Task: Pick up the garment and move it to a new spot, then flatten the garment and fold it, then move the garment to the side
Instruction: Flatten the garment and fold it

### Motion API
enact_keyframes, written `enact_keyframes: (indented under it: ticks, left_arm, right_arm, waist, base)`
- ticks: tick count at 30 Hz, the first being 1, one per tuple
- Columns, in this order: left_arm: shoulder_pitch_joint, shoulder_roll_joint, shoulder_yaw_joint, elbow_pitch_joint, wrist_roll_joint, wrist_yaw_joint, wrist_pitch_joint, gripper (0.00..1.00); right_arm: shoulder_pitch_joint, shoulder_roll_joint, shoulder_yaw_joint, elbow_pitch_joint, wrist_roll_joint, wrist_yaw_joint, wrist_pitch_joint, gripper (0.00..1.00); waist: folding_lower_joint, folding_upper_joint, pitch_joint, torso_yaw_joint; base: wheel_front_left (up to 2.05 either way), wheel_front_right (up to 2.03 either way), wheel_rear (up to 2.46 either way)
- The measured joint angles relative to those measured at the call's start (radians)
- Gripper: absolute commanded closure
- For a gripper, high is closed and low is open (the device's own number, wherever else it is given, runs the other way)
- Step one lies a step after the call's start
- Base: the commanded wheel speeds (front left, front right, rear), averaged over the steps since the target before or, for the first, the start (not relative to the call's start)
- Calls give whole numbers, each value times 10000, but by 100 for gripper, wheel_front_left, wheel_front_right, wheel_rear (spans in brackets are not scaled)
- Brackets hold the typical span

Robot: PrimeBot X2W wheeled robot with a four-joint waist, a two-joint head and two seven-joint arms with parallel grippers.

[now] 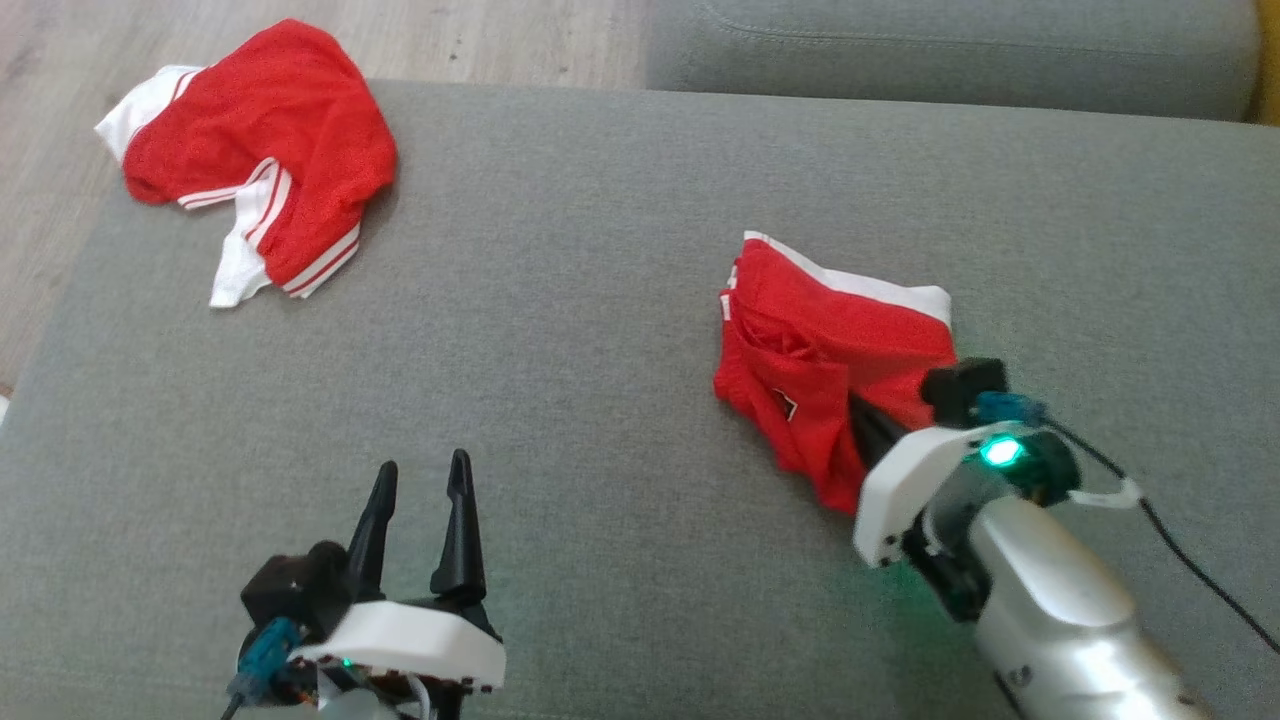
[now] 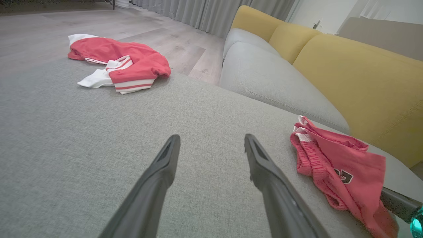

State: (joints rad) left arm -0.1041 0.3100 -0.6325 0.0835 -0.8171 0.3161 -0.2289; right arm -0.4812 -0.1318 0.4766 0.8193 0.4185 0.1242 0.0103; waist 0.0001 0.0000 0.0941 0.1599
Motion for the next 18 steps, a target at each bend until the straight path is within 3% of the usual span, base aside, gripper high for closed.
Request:
enact_keyframes:
  ticks: [14, 18]
  left_arm:
    - [-16, 4, 77, -8, 0, 6, -10, 0]
    - [-144, 2, 132, 4, 0, 6, -12, 0]
  right_arm:
    - [-229, 265, 2780, -441, 1124, 0, 268, 100]
    - [-269, 265, 2915, -295, 1390, 0, -84, 100]
  waist:
    - [0, 0, 145, 163]
    - [0, 0, 161, 87]
  base:
    - [0, 0, 0]
    - [0, 0, 0]
